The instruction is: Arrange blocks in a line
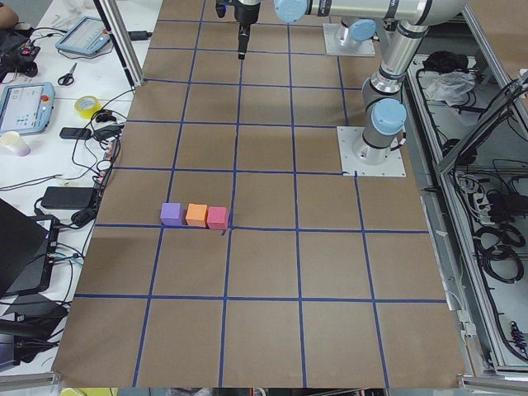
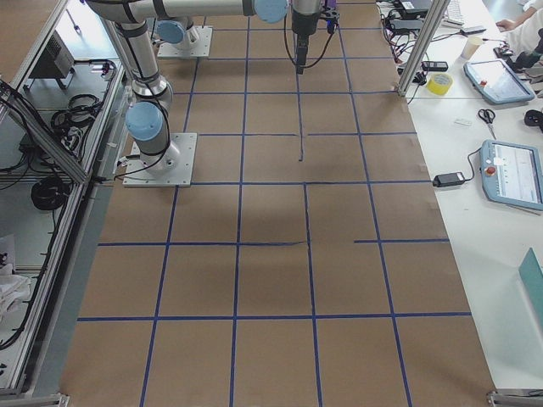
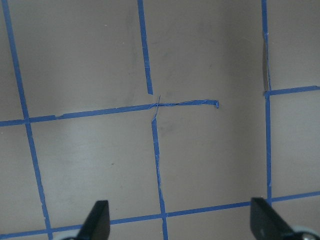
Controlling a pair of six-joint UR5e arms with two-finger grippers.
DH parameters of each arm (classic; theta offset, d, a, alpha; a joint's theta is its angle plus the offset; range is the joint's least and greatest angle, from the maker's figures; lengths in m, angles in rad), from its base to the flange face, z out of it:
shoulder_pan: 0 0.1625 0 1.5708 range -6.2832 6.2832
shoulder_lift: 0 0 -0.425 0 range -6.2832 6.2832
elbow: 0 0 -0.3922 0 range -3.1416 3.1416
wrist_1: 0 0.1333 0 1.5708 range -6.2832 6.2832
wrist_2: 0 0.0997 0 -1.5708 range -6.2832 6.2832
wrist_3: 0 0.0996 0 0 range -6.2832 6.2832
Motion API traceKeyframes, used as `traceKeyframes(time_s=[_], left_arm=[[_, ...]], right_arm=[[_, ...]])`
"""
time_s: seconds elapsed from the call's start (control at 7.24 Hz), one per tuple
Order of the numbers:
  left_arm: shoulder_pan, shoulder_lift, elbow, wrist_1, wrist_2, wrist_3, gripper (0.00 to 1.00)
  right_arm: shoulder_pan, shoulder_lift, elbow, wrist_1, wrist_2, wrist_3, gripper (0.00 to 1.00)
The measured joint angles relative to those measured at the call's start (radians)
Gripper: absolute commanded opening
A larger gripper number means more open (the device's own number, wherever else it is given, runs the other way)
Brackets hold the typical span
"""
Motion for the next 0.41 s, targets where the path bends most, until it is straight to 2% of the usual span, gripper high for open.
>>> traceKeyframes(time_s=[0.41], left_arm=[[0.000,0.001,0.000,-0.001,0.001,0.000,1.00]], right_arm=[[0.000,-0.005,0.000,0.004,0.005,0.006,1.00]])
